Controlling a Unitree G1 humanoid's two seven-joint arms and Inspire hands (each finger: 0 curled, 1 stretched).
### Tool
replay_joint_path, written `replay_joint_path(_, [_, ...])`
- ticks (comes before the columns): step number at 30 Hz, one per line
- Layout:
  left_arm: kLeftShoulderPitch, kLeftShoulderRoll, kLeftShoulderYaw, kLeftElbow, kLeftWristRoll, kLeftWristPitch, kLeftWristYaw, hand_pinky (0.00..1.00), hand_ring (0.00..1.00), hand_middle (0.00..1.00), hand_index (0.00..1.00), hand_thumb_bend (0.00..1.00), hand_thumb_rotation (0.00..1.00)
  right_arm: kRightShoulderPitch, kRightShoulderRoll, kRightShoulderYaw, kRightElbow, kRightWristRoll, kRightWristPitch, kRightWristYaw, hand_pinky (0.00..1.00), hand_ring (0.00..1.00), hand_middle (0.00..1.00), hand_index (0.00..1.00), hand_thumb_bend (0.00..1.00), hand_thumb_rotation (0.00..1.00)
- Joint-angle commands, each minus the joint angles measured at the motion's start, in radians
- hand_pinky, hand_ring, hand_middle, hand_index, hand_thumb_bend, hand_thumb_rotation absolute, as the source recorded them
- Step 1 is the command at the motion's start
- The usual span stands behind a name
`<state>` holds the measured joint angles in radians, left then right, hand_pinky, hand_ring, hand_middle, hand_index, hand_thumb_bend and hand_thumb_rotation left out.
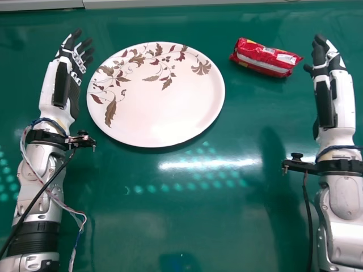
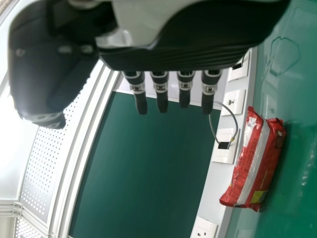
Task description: Pick up biscuit and place it in the plate
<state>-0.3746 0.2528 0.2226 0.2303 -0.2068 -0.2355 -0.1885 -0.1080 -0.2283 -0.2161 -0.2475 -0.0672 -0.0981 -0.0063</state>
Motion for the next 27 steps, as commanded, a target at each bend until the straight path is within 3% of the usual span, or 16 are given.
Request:
replay_joint_path(1, [0.003, -0.003, 0.002, 0.004, 0.005, -0.011, 0.000, 1.00, 0.95, 0.94, 1.00, 0.56, 0.81, 0.000, -0.006, -0.007, -0.008, 0.000, 0.004, -0.003, 0.92, 1.00, 1.00, 0.98, 0.79, 0.60])
replay_joint_path(27, [0.003, -0.003, 0.002, 0.004, 0.005, -0.011, 0.000, 1.00, 0.95, 0.94, 1.00, 0.56, 0.81, 0.000, -0.006, -0.007, -0.008, 0.000, 0.004, -0.003, 0.92, 1.00, 1.00, 0.98, 0.79, 0.60])
